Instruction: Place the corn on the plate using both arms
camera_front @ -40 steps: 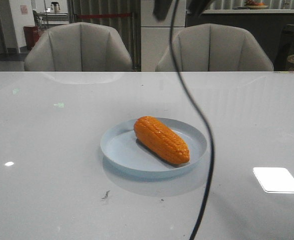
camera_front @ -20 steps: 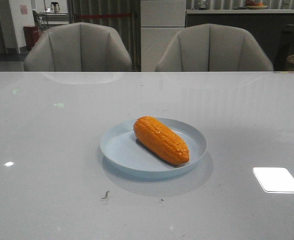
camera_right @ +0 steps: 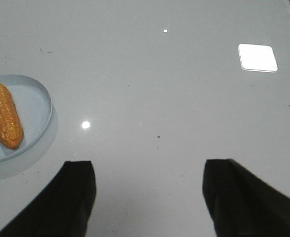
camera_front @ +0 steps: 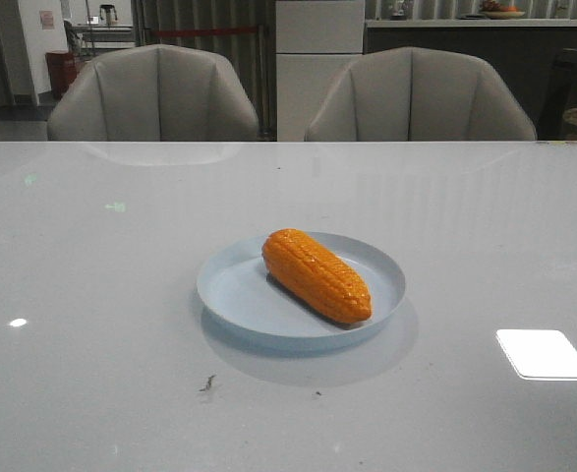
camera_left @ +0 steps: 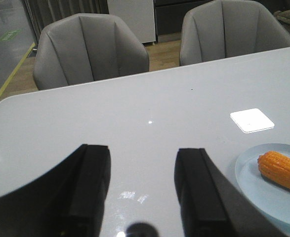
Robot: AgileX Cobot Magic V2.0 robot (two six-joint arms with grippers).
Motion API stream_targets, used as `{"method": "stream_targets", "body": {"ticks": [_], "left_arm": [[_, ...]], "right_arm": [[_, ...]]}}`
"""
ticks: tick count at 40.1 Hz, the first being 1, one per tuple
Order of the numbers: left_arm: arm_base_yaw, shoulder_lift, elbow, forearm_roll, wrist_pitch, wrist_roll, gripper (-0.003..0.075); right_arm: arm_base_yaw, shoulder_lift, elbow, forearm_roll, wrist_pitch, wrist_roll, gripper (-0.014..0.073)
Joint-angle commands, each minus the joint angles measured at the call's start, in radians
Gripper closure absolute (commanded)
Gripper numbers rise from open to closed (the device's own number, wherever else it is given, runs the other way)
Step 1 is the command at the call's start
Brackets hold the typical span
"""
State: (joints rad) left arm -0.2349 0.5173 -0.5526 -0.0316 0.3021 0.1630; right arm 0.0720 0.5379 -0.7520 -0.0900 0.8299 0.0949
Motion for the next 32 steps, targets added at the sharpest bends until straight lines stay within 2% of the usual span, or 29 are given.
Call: {"method": "stream_targets", "body": {"ticks": [1, 15, 20, 32], "left_arm": [[0.001, 0.003, -0.028, -0.001, -0.094, -0.009, 0.0342], [0.001, 0.003, -0.028, -0.001, -0.088, -0.009, 0.0351], [0.001, 0.003, -0.028, -0.001, -0.088, -0.009, 0.0411], [0.001, 0.003, -0.028, -0.004, -0.088, -0.009, 0.0617]], "right_arm": [[-0.007, -0.011, -0.025, -0.003, -0.068, -0.010, 0.0027], [-0.007, -0.007, -0.025, -0.003, -0.068, -0.010, 0.0027], [-0.007, -0.007, -0.025, -0.003, -0.068, -0.010, 0.0027], [-0.007, -0.007, -0.025, -0.003, -0.068, -0.010, 0.0027]]}}
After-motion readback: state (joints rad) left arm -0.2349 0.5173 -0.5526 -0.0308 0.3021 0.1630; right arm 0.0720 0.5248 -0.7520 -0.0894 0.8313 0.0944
